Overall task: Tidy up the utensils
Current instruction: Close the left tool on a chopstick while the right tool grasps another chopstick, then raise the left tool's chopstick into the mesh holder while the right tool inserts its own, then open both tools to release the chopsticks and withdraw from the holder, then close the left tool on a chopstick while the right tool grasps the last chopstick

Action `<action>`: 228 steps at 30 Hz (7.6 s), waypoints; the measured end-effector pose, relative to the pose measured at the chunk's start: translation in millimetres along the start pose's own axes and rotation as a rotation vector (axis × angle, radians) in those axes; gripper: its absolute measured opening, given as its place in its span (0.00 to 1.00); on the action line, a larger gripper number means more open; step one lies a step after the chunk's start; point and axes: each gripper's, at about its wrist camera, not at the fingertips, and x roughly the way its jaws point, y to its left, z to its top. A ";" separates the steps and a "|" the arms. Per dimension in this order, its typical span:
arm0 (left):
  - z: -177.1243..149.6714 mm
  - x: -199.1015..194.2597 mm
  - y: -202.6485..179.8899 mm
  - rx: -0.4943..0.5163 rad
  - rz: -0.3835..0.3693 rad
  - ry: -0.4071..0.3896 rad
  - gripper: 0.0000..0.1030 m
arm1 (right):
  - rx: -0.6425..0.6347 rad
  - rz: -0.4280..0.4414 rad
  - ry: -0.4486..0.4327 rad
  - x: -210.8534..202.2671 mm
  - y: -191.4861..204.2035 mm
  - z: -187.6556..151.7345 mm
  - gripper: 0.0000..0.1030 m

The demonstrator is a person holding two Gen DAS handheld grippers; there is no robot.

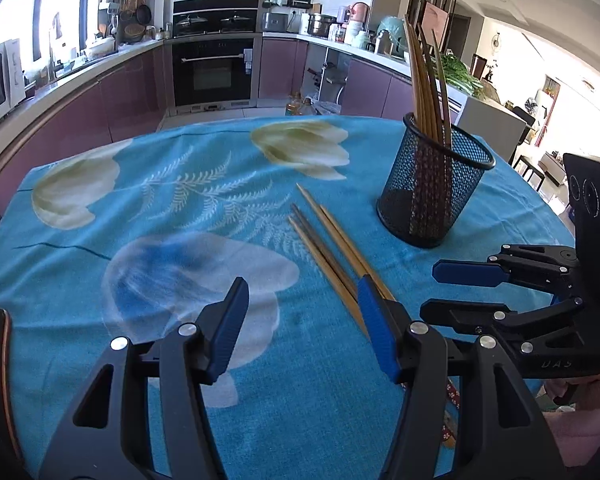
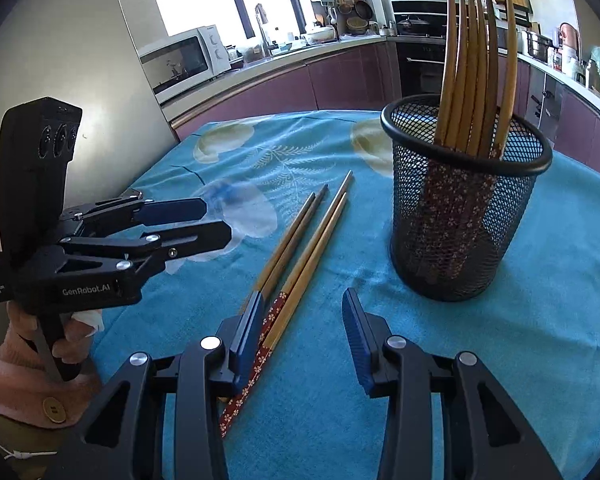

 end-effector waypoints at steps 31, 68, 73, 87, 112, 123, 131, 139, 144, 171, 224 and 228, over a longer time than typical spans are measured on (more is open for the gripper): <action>-7.2 33.6 -18.4 0.054 -0.011 0.113 0.50 | -0.023 -0.032 0.026 1.5 -0.5 -7.2 0.37; 0.0 40.5 -6.9 0.057 -0.053 0.156 0.24 | -0.033 -0.095 0.054 11.7 -0.8 -0.4 0.36; 2.9 45.4 -4.8 0.044 -0.044 0.145 0.21 | -0.044 -0.127 0.048 19.0 2.5 5.6 0.27; -0.9 28.1 -2.4 -0.010 -0.029 0.100 0.07 | 0.084 -0.050 -0.016 2.7 -15.2 4.4 0.05; 1.0 43.2 -6.8 0.056 -0.061 0.147 0.07 | 0.009 -0.019 0.028 14.6 -2.7 12.9 0.06; 26.7 -7.9 -14.4 0.060 -0.182 0.023 0.07 | 0.013 -0.009 -0.141 -47.0 -10.1 27.2 0.06; 51.6 -48.1 -23.2 0.085 -0.267 -0.079 0.07 | 0.025 -0.019 -0.243 -79.9 -18.0 37.9 0.06; 76.0 -68.8 -30.0 0.095 -0.314 -0.166 0.07 | 0.007 -0.041 -0.333 -108.2 -26.2 53.7 0.06; 96.8 -69.5 -36.4 0.097 -0.327 -0.206 0.07 | -0.012 -0.058 -0.374 -120.7 -29.4 66.0 0.06; 154.3 -35.9 -83.7 0.173 -0.295 -0.235 0.07 | 0.001 -0.122 -0.367 -93.5 -53.0 107.4 0.06; 18.1 -14.3 -0.5 0.030 -0.032 -0.085 0.61 | -0.010 0.037 -0.011 -5.9 0.7 6.0 0.42; 6.5 -0.1 1.9 0.003 -0.038 -0.033 0.60 | -0.013 0.019 0.037 9.2 6.7 1.6 0.35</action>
